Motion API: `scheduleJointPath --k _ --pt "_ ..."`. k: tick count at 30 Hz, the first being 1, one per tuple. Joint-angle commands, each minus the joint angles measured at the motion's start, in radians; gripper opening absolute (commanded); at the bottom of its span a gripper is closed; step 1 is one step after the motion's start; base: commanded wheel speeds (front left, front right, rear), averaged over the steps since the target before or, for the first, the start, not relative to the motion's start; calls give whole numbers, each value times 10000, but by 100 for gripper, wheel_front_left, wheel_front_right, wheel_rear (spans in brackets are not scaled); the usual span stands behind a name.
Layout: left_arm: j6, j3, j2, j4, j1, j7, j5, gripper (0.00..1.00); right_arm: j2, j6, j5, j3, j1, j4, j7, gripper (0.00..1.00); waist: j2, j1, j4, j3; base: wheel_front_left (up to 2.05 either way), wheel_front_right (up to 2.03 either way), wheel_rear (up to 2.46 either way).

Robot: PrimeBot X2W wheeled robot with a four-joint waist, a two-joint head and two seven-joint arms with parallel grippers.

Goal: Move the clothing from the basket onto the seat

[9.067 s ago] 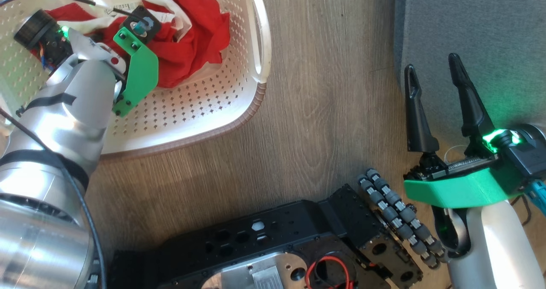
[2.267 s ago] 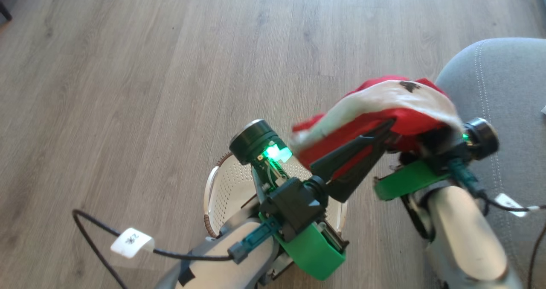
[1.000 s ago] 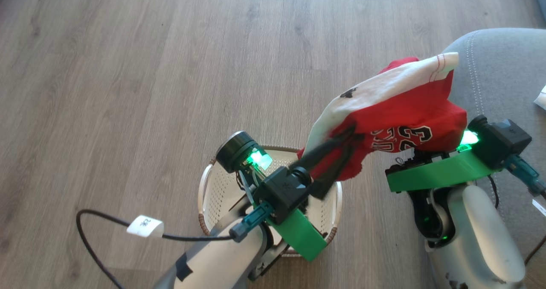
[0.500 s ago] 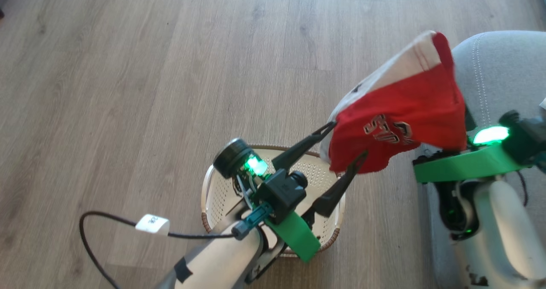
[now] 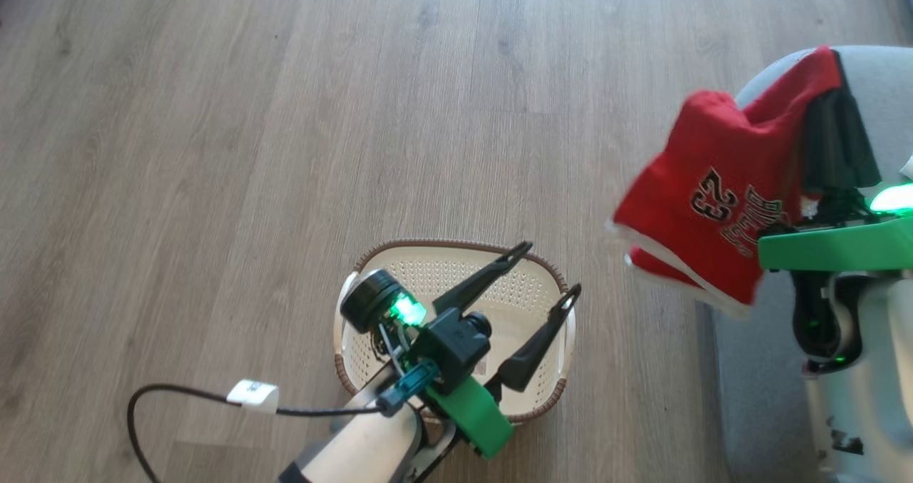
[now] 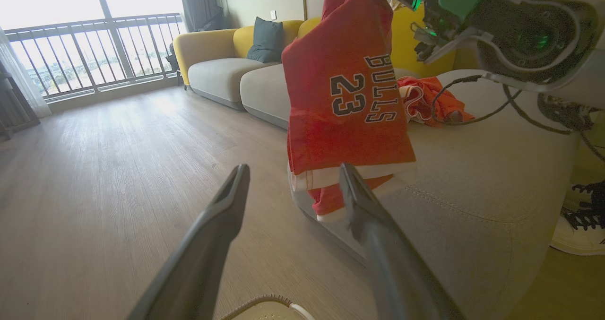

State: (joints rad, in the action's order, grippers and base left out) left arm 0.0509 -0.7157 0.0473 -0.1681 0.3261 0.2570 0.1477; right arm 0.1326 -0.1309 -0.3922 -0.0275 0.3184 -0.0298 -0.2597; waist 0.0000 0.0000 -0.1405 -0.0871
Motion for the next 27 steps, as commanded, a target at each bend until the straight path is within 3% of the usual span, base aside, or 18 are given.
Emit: scheduleJointPath --k 1,17,27 --pt "69 405 29 285 127 47 -91 100 163 2 92 79 367 450 -21 0 0 0 9 -12 0 0 0" --pt "656 498 29 15 -879 47 -376 100 461 2 178 -749 -218 859 -21 0 0 0 133 185 0 0 0" --pt "767 519 29 -159 -1276 47 -488 100 340 2 183 -904 -534 860 -21 0 0 0 290 313 0 0 0"
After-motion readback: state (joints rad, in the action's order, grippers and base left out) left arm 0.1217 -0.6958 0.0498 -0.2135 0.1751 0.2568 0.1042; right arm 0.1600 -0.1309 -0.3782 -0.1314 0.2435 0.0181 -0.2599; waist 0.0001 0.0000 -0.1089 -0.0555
